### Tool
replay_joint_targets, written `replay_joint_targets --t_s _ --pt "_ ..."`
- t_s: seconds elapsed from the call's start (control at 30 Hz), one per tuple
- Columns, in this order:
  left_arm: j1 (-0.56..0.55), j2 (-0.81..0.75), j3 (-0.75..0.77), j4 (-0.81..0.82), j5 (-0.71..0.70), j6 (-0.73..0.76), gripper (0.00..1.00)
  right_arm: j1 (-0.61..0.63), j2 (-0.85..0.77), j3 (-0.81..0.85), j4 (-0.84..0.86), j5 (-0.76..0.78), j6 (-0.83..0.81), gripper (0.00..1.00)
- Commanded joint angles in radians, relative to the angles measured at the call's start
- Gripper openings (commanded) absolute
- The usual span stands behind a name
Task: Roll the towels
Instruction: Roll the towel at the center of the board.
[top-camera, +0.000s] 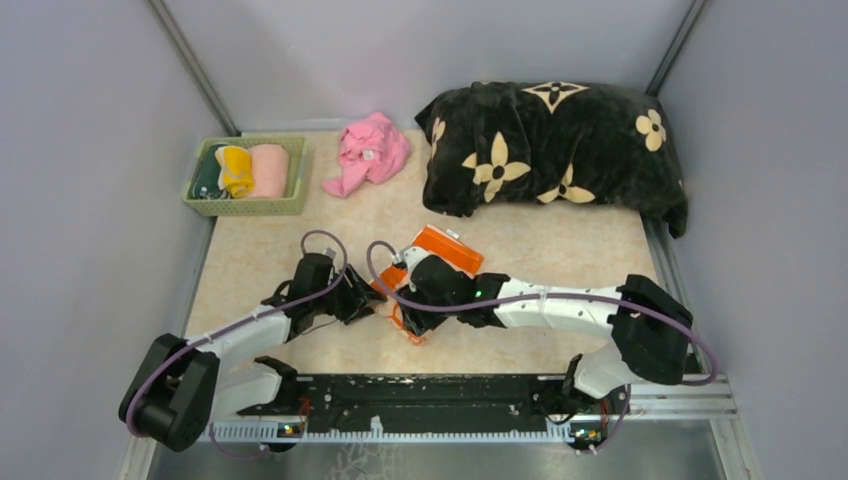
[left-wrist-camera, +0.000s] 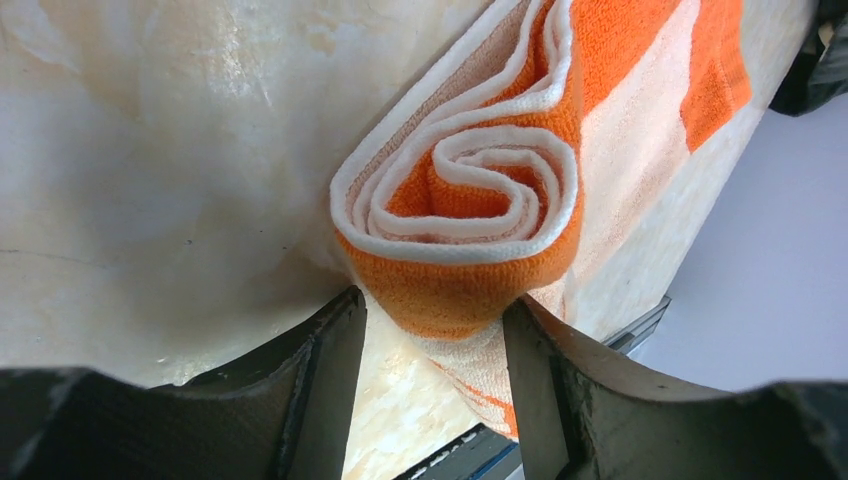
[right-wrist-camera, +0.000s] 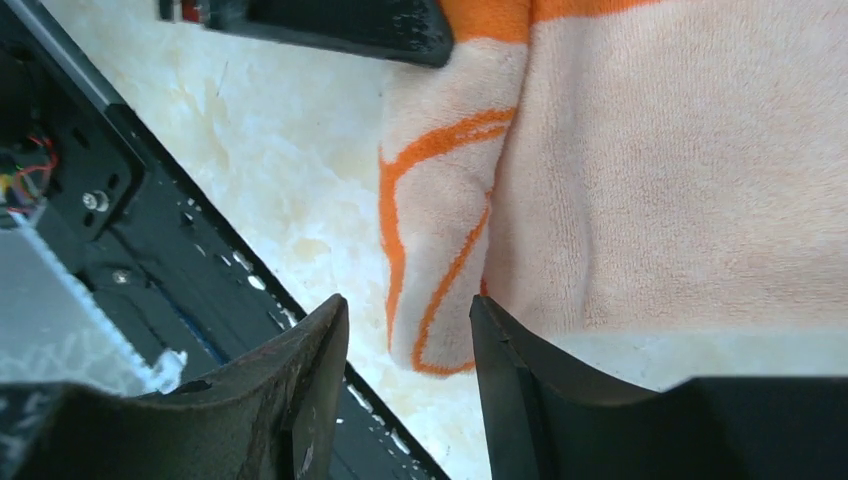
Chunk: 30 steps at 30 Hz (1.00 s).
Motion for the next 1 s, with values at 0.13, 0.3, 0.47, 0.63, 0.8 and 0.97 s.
replay_joint_targets --t_s 0.13,0.3,0.47,0.63,0.8,0.97 --pt "0.004 0.013 -0.040 -0.062 -0.065 0.003 0.60 0.245 0.034 0.144 -0.091 0.464 -0.216 0.49" --pt "0.004 0.010 -0.042 -0.066 -0.064 0.000 0.60 0.285 0.169 0.190 -0.093 0.545 -0.253 0.50" --pt "0.004 0.003 -0.043 -0.067 -0.062 -0.001 0.60 0.291 0.296 0.216 -0.130 0.593 -0.258 0.50" --pt "0.004 0.007 -0.042 -0.063 -0.060 0.007 0.62 0.290 0.372 0.202 -0.149 0.649 -0.263 0.51" --pt "0.006 0.012 -0.035 -0.059 -0.059 0.018 0.64 0.272 0.420 0.180 -0.142 0.572 -0.265 0.42" --pt "0.005 -0.043 -0.017 -0.100 -0.057 0.025 0.72 0.247 0.381 0.149 -0.127 0.394 -0.252 0.18"
